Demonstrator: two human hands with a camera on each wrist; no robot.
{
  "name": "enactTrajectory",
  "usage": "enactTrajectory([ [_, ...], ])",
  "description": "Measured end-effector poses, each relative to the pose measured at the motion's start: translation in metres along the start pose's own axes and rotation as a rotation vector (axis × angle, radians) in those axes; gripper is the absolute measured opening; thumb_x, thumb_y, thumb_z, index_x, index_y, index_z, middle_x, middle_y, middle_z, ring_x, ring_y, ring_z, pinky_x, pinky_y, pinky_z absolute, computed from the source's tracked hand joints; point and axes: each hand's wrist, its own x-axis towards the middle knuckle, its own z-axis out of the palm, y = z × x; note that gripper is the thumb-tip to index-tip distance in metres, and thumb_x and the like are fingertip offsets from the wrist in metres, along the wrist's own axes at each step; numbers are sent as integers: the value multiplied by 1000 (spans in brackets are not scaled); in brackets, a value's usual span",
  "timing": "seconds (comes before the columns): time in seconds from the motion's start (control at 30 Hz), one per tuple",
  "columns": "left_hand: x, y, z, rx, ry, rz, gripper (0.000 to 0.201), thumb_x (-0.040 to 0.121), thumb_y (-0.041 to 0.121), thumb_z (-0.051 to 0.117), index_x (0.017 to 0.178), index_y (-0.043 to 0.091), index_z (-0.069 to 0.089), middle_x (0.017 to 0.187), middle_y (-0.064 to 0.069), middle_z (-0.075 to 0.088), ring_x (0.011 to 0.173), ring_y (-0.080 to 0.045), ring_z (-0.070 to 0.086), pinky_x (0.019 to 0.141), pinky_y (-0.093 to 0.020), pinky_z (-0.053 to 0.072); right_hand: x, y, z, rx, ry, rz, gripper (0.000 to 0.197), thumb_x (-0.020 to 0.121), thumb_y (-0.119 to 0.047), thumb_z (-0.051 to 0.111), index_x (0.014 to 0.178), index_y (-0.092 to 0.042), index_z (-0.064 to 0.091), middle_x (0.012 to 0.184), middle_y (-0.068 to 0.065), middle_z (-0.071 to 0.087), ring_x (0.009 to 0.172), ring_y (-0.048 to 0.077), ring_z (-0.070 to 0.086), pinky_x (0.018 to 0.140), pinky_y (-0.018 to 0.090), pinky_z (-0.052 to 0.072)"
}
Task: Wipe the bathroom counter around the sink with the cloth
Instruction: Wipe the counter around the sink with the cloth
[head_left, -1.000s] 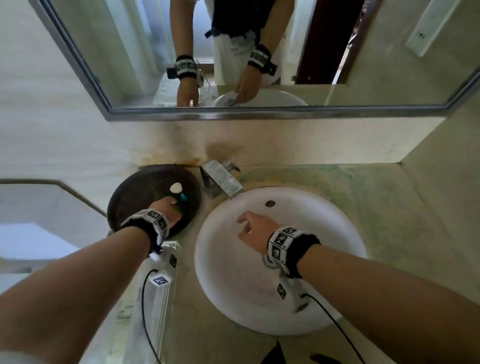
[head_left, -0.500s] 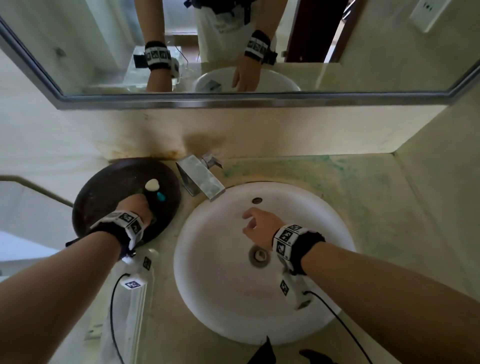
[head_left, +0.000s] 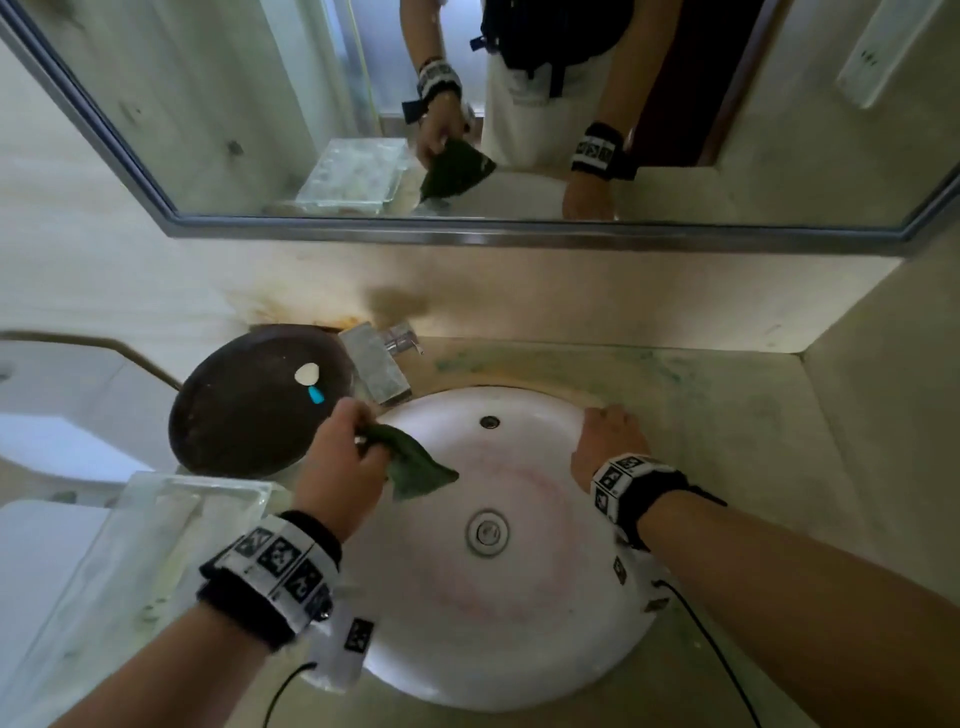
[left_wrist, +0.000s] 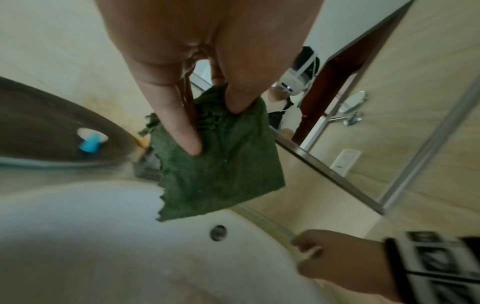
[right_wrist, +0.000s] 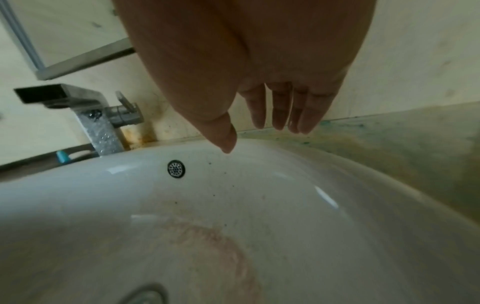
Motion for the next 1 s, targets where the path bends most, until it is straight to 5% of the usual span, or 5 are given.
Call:
enactTrajectory([
  [0.23,19,42,91,-298,115,-121,31,79,-4,54,78,28,55,91,0,67,82,-17,68,75,-41,59,13,18,18,-258,-24,-235,62,91,-21,45,146,-12,18,143,13,27,126,35,33,105,42,36],
  [0.37,36,48,110,-95,353,-84,27,80,-5,52,83,22,55,100,1,59,87,-13,58,80,-26,51,14,39,30,-303,-137,-317,87,90,-33,44,148,-19,-20,156,7,-11,135,38,14,113,46,20],
  [0.53,57,61,118,144,510,119,16,82,-8,51,87,4,60,105,-6,50,89,-17,49,80,-21,41,15,42,30,-310,-168,-350,96,82,-15,46,145,-20,-26,154,8,-24,136,39,11,113,49,17],
  [0.77,90,28,150,459,38,19,63,78,-10,53,136,10,39,147,-13,32,133,-31,32,111,-38,33,12,41,24,-285,-180,-388,88,84,-4,35,146,-16,-26,154,9,-26,141,37,-2,116,50,5],
  [1.0,106,-3,154,793,-130,-52,51,99,30,31,144,6,31,150,-11,33,140,-27,29,115,-44,21,29,34,27,-267,-108,-465,81,90,-18,37,148,-16,-20,156,5,-19,140,33,4,113,47,13],
])
